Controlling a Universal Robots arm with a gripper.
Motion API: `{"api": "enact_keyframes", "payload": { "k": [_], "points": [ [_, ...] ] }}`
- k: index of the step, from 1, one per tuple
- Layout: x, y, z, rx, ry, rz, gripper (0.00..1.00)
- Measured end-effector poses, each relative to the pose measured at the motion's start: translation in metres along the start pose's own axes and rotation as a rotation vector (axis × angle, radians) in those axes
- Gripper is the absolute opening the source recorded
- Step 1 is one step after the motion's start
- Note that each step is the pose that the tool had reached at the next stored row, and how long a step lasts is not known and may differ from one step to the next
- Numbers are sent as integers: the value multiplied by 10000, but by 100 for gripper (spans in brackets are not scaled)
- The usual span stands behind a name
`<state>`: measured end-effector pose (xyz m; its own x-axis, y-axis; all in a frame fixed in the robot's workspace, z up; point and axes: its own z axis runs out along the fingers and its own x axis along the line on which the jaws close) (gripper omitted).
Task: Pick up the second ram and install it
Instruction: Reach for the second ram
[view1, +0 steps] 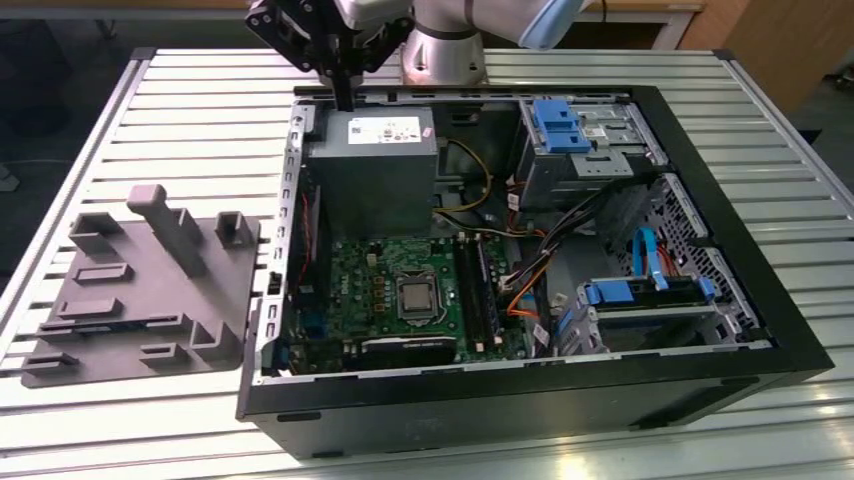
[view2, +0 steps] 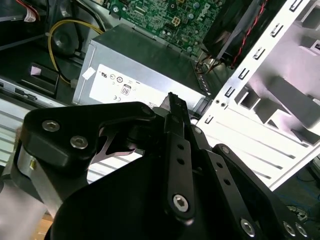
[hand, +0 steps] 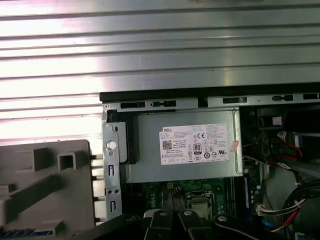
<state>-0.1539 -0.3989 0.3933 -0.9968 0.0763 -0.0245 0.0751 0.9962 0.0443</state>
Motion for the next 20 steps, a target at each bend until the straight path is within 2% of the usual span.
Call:
{"api": "enact_keyframes", "payload": {
  "k": [10, 20],
  "points": [
    [72, -5, -2, 0, 0, 0, 11],
    [175, -13, -5, -1, -1, 0, 11]
  ]
}}
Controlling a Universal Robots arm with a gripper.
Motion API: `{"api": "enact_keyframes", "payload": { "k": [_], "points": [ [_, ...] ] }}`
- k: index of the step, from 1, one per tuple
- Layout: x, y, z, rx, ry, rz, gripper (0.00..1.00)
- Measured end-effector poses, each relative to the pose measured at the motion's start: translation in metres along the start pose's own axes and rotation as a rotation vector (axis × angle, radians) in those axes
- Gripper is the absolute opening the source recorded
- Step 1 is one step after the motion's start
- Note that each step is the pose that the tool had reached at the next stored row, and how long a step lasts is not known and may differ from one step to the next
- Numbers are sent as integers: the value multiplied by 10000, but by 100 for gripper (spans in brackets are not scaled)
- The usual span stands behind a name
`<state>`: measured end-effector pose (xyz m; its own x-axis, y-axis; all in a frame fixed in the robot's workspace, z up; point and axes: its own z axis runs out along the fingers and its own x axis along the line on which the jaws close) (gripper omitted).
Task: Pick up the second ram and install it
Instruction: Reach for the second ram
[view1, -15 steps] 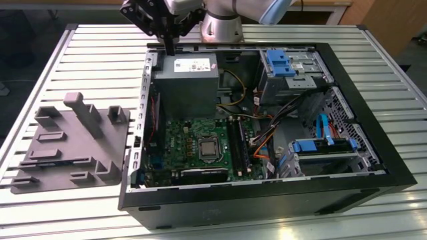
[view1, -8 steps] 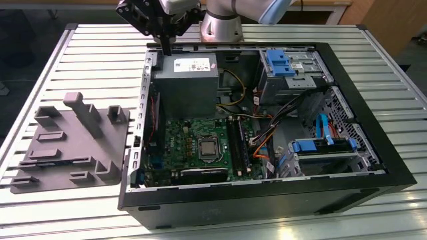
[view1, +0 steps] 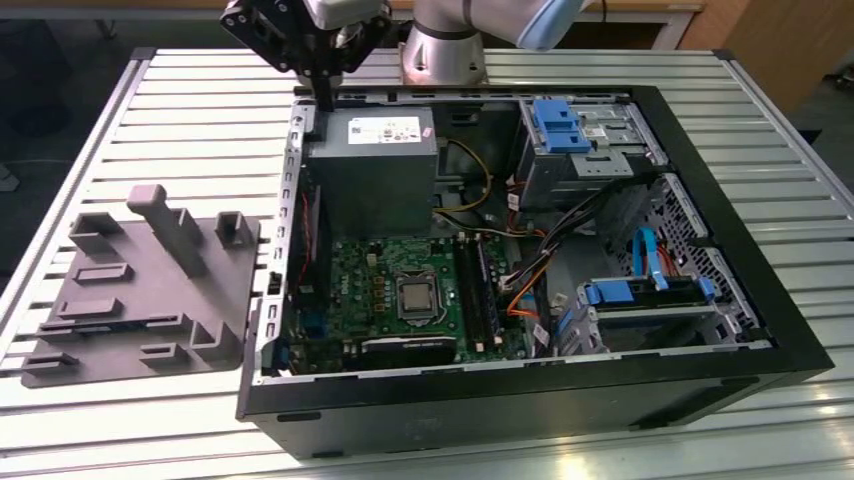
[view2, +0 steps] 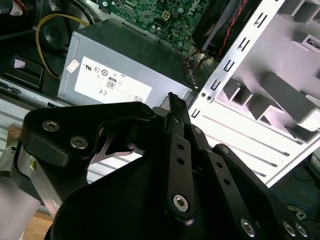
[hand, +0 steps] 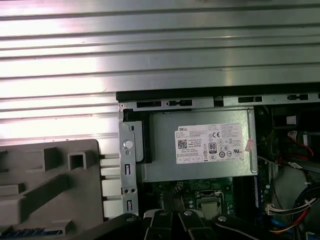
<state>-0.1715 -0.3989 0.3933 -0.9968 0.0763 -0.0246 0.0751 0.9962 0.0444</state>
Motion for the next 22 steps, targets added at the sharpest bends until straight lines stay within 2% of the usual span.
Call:
{"api": "enact_keyframes", "payload": {
  "k": [22],
  "points": [
    [201, -15, -5, -1, -1, 0, 11]
  ]
}}
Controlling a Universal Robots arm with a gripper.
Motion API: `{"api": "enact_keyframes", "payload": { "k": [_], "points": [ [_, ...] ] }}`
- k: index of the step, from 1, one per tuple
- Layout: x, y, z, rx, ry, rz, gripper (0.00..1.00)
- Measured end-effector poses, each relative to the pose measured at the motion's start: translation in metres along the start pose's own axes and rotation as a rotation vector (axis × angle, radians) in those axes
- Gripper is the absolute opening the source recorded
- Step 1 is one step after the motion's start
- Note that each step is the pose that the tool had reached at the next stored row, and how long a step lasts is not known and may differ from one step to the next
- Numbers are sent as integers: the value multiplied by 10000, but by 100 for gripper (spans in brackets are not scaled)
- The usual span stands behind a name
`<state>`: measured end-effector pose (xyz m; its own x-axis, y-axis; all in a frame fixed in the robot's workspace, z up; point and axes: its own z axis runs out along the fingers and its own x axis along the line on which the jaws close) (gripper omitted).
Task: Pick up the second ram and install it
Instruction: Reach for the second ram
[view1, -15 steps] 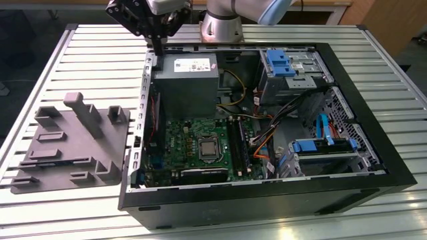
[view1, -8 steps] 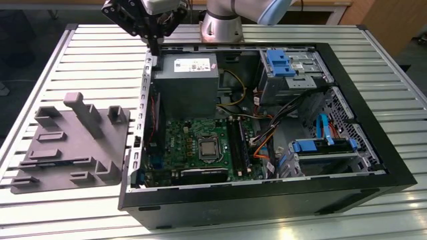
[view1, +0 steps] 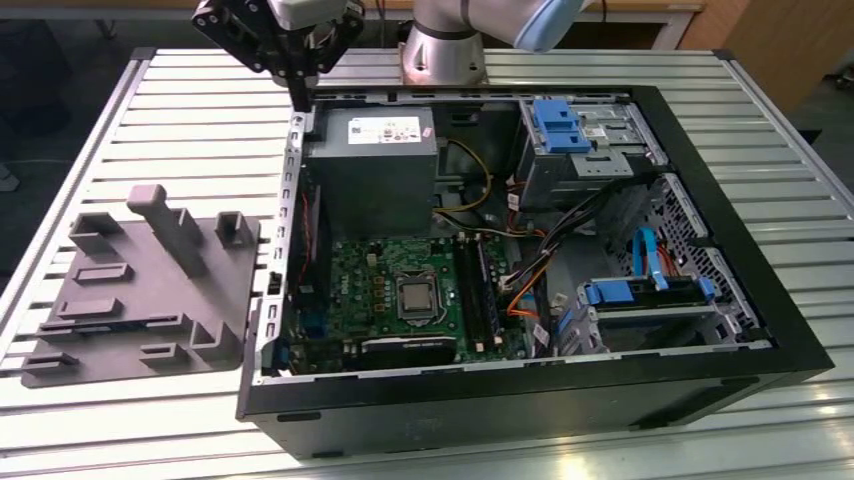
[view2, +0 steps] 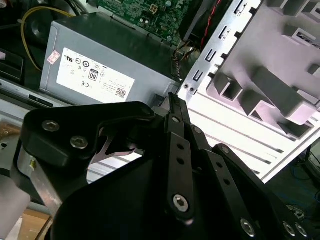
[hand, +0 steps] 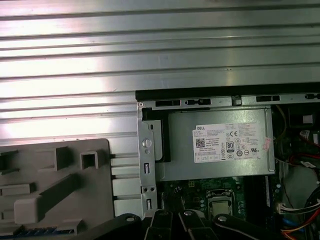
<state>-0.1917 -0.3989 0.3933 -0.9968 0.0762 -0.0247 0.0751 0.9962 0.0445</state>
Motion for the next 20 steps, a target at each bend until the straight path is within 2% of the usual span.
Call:
{"api": "enact_keyframes", "payload": {
  "k": [9, 20],
  "points": [
    [76, -6, -2, 0, 0, 0, 11],
    [130, -10, -4, 1, 1, 1, 11]
  ]
}}
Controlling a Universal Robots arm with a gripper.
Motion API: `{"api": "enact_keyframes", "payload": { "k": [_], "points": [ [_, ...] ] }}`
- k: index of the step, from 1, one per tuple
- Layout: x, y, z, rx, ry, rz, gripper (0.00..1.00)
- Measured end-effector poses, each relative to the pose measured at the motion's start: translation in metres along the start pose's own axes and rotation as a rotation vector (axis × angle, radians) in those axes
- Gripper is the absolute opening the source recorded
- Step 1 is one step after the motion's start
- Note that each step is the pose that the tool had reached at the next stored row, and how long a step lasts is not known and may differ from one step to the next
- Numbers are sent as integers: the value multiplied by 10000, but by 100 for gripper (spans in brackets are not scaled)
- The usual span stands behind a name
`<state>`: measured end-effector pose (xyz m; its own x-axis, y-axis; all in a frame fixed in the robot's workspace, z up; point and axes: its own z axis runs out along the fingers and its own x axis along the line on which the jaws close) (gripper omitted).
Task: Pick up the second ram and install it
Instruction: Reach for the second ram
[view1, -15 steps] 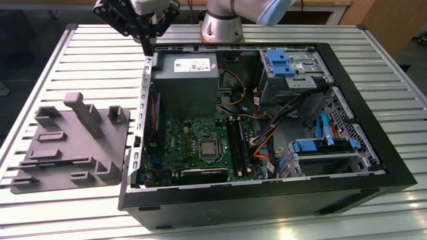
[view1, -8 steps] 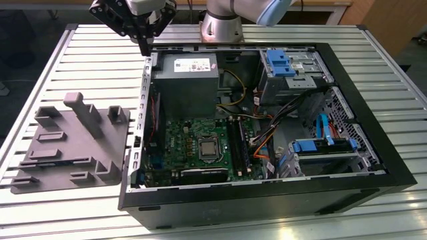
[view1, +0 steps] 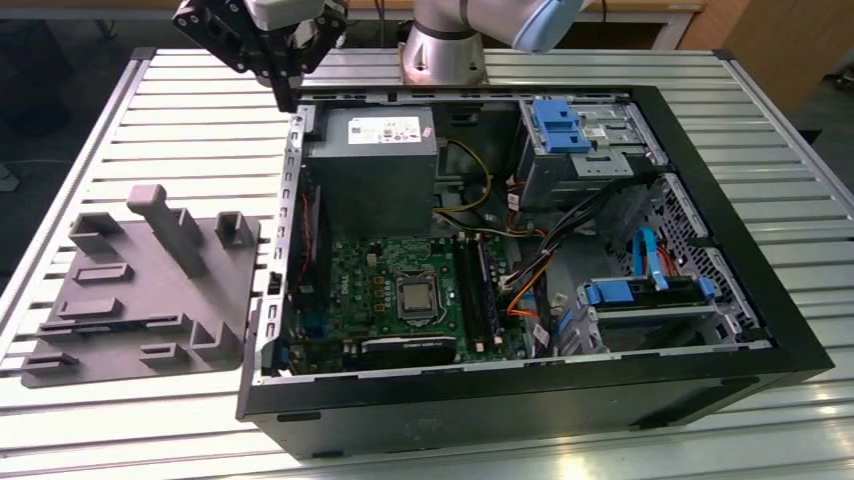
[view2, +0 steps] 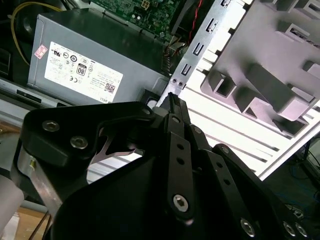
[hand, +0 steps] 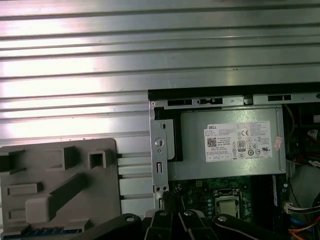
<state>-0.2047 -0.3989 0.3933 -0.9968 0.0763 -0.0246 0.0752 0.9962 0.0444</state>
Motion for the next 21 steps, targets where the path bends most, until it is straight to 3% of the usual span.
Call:
{"api": "enact_keyframes", "payload": {
  "k": [21],
  "points": [
    [112, -9, -1, -1, -1, -1, 11]
  ]
}}
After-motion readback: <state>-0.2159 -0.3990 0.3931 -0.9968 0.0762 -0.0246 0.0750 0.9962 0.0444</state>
